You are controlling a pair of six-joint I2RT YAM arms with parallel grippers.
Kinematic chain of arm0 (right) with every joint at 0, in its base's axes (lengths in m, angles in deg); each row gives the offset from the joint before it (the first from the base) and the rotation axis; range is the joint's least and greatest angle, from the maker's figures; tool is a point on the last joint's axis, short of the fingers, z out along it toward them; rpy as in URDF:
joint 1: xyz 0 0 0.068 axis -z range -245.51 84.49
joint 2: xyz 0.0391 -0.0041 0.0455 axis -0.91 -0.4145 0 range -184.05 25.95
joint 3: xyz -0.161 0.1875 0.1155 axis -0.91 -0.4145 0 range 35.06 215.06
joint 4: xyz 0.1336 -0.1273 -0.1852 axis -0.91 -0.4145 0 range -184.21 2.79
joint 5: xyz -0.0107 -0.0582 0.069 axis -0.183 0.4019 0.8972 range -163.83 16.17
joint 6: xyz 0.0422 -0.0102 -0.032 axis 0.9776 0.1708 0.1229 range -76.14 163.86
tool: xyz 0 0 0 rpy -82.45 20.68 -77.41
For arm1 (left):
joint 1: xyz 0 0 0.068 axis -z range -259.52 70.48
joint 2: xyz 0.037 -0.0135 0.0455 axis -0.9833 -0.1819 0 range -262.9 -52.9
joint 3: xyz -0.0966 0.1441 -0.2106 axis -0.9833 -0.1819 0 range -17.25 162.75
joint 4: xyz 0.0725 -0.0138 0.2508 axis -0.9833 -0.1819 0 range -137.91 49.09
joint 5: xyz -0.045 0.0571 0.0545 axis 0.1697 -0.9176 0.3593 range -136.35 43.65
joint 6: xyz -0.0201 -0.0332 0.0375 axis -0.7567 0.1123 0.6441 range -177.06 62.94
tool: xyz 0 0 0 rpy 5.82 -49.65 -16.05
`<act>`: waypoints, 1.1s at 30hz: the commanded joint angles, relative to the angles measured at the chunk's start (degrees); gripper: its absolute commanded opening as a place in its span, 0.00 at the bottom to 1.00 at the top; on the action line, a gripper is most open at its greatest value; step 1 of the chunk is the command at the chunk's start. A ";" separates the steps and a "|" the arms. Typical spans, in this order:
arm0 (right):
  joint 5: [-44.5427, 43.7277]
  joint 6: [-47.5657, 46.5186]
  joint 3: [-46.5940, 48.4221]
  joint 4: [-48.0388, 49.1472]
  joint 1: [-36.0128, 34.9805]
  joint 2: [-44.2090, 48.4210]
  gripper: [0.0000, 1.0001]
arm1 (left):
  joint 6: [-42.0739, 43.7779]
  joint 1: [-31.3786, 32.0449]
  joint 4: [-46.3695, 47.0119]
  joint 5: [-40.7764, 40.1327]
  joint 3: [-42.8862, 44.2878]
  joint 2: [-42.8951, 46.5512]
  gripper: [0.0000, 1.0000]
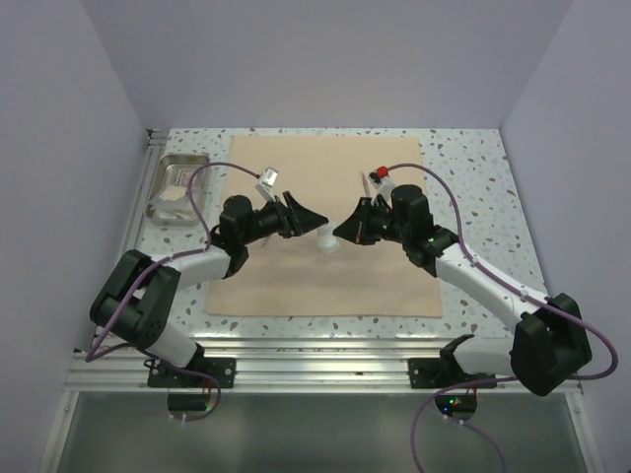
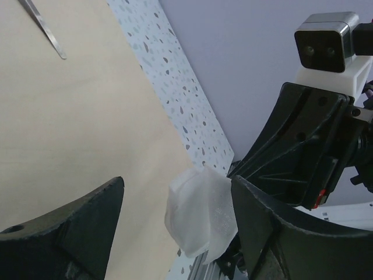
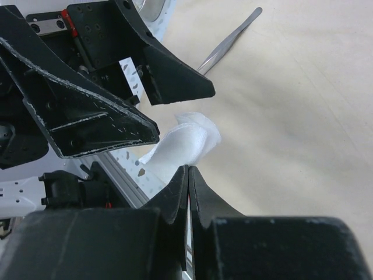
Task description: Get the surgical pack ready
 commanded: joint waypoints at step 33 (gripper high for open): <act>2.12 4.99 4.89 -0.74 -0.13 1.58 0.00 | -4.29 3.80 15.95 0.73 -4.53 0.17 0.99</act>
